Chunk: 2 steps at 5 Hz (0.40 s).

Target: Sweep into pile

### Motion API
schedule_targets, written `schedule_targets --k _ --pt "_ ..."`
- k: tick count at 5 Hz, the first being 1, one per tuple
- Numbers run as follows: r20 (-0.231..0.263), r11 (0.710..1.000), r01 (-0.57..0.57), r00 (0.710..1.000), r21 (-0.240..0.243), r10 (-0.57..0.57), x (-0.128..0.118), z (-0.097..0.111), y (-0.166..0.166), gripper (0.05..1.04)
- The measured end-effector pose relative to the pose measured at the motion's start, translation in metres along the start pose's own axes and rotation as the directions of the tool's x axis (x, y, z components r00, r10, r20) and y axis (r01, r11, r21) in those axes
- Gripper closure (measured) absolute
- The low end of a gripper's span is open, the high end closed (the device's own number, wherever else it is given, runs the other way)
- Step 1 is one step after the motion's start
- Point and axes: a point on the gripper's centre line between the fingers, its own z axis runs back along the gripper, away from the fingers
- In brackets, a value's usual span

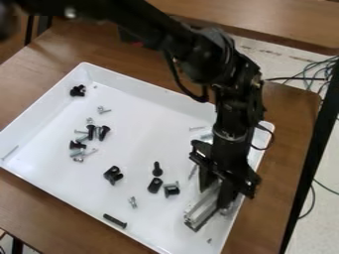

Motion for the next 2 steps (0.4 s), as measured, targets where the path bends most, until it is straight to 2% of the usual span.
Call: schedule_targets --k 1,2 --pt "0.005 0.996 -0.063 0.998 -0.067 0.063 0.007 -0.002 0.008 0.727" --pt "0.025 0.991 -0.088 0.996 -0.103 0.091 0.02 -0.002 0.023 0.727"
